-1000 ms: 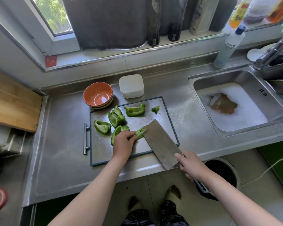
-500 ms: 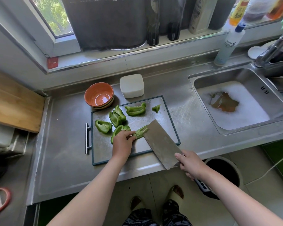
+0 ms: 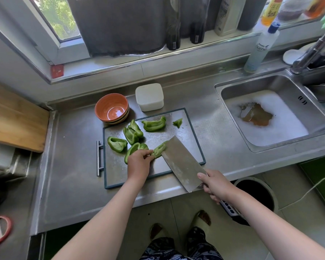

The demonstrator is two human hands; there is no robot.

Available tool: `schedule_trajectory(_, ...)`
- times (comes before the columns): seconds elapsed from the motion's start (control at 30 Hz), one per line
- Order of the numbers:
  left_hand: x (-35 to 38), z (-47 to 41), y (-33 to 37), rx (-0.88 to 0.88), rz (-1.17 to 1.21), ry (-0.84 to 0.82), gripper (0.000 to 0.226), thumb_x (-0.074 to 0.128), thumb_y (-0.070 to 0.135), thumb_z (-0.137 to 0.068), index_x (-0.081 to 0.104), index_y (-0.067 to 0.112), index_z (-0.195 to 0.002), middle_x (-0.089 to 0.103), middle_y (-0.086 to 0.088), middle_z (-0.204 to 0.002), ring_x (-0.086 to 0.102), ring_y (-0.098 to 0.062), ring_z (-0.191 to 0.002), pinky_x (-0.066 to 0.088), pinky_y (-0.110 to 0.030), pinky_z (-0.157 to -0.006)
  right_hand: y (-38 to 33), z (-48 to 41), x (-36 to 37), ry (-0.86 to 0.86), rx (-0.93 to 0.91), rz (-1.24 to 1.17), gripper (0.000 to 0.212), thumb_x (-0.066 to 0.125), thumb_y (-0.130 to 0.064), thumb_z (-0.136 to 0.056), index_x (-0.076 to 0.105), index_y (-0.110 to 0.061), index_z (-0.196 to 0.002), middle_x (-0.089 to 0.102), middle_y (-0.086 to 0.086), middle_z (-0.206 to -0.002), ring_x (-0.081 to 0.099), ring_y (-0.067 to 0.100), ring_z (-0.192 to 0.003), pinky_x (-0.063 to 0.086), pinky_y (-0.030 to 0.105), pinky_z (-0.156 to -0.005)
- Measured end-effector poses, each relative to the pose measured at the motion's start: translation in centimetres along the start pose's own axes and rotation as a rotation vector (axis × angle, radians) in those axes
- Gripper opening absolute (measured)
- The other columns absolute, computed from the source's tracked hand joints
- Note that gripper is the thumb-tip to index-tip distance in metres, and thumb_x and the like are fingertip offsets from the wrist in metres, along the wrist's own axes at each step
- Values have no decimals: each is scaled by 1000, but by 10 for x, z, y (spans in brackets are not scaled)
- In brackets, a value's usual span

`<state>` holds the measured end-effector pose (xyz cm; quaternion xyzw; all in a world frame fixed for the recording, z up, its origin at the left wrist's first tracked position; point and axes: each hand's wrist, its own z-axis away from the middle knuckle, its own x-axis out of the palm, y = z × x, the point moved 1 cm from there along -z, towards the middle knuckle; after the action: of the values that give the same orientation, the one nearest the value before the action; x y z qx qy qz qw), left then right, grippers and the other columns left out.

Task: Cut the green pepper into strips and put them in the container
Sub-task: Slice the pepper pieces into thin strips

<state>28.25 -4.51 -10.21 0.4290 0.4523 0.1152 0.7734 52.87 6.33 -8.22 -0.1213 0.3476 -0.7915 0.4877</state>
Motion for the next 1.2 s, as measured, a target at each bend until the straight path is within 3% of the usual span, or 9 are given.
schedule_trajectory(0.23, 0, -3, 0, -18, -24, 5, 20, 73, 9, -87, 77, 13, -106, 72, 4, -103, 58, -7, -95, 40, -17, -88, 6, -2, 2, -9, 21, 2, 31, 39, -31, -108, 54, -8, -93, 37, 3, -56, 24, 15, -39, 26, 23, -44)
schedule_trajectory(0.47, -5, -6, -1, -36, -3, -43, 20, 74, 7, -85, 78, 14, -104, 75, 3, -97, 69, -15, -89, 52, -25, -90, 10, -1, 13, -33, 8, 29, 32, 38, -33, -107, 51, -10, -89, 36, 0, -53, 24, 15, -38, 28, 23, -43)
schedule_trajectory(0.57, -7, -5, -2, -7, -27, -56, 21, 74, 7, -85, 77, 13, -105, 71, 9, -95, 60, 5, -82, 42, -1, -79, 9, -1, 13, -19, -1, 29, 32, 38, -33, -108, 52, -11, -90, 37, 0, -52, 25, 15, -38, 29, 23, -43)
schedule_trajectory(0.63, -7, -6, -3, 5, -41, -50, 21, 74, 8, -85, 77, 13, -106, 68, 10, -93, 56, 11, -80, 36, 5, -70, 7, -1, 13, -14, -1, 23, 31, 37, -32, -108, 53, -11, -91, 36, -1, -52, 25, 15, -38, 29, 23, -44)
schedule_trajectory(0.7, -8, -6, -2, 15, -56, -57, 23, 74, 7, -86, 76, 13, -108, 69, 8, -95, 60, 4, -84, 39, 0, -75, 5, -1, 14, -16, 5, 19, 30, 38, -32, -109, 54, -14, -92, 36, -1, -53, 25, 15, -38, 28, 24, -45)
schedule_trajectory(0.8, -6, -5, -2, 147, -166, -120, 38, 69, 4, -88, 68, 17, -124, 65, 3, -103, 61, -15, -95, 45, -21, -86, 0, 0, 13, -18, -4, -32, 27, 38, -32, -109, 59, -15, -102, 34, 1, -56, 24, 15, -39, 26, 23, -45)
schedule_trajectory(0.87, -4, -7, -2, 245, -262, -168, 49, 65, 5, -90, 59, 21, -136, 60, 2, -109, 57, -16, -101, 43, -24, -89, -5, -1, 9, 12, -23, -53, 27, 38, -30, -109, 57, -13, -99, 32, 3, -58, 23, 14, -39, 24, 23, -45)
schedule_trajectory(1.0, -2, -9, 6, 259, -378, -248, 44, 71, 25, -88, 63, 24, -131, 61, 3, -100, 56, -14, -94, 44, -25, -80, -17, -2, -7, 85, -62, -47, 29, 40, -27, -109, 53, -12, -88, 36, 5, -58, 26, 14, -36, 25, 23, -43)
schedule_trajectory(1.2, -8, -15, 30, 256, -131, -17, 30, 66, 30, -93, 59, 22, -121, 62, 11, -93, 61, -16, -82, 52, -35, -78, -30, -4, -23, 71, -98, 56, 29, 41, -28, -108, 51, -8, -90, 39, 3, -55, 29, 16, -37, 29, 23, -41)
